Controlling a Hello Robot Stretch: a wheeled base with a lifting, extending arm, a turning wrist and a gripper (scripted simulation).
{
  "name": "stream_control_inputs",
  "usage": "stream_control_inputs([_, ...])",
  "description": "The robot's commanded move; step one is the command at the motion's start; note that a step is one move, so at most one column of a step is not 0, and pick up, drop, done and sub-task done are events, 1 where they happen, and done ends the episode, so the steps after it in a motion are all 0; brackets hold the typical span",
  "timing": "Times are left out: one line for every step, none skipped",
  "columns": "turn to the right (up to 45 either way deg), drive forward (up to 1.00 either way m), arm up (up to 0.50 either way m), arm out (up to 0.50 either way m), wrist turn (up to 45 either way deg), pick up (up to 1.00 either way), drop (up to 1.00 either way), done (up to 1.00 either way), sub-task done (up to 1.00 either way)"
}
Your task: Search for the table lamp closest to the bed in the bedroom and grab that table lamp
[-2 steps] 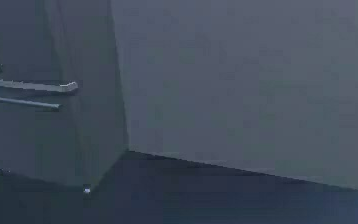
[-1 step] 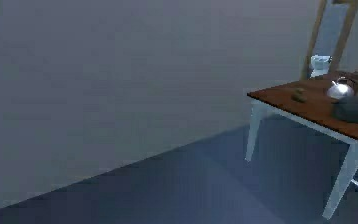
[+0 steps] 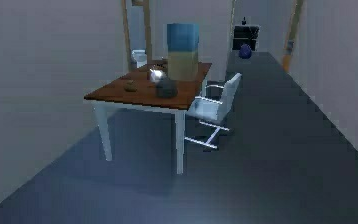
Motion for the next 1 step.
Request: stream_control_inputs([33.0, 0.0, 0.0, 0.0, 0.0, 0.0, 0.0, 0.0, 0.0])
